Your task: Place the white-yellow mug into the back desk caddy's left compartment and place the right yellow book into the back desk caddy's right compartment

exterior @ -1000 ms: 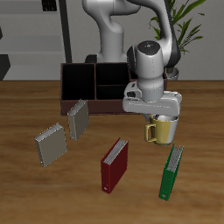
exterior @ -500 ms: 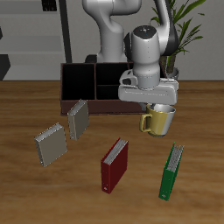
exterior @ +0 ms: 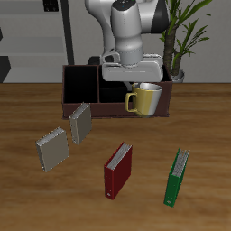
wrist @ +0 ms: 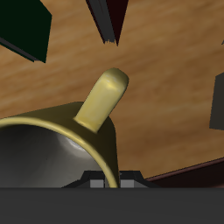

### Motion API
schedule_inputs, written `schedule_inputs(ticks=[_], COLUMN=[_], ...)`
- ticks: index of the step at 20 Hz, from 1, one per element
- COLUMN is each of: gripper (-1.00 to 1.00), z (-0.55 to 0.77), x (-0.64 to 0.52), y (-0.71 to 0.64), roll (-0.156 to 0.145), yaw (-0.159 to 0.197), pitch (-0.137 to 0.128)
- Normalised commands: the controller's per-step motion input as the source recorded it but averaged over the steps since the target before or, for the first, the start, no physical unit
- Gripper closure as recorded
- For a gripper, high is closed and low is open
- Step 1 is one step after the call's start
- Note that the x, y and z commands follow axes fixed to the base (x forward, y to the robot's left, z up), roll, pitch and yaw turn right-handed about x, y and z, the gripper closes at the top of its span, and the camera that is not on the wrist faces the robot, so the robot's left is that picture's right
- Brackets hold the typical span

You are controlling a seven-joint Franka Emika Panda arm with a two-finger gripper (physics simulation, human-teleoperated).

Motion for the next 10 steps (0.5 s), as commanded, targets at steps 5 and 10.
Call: schedule_inputs(ticks=[5,10], gripper=[1.00,1.00], z=[0.16,0.07], x=[-0.31,-0.39], y=[-0.55,-0.48], roll=[-0.005,0.057], yaw=[0.030,0.023], pitch=[0.010,0.037])
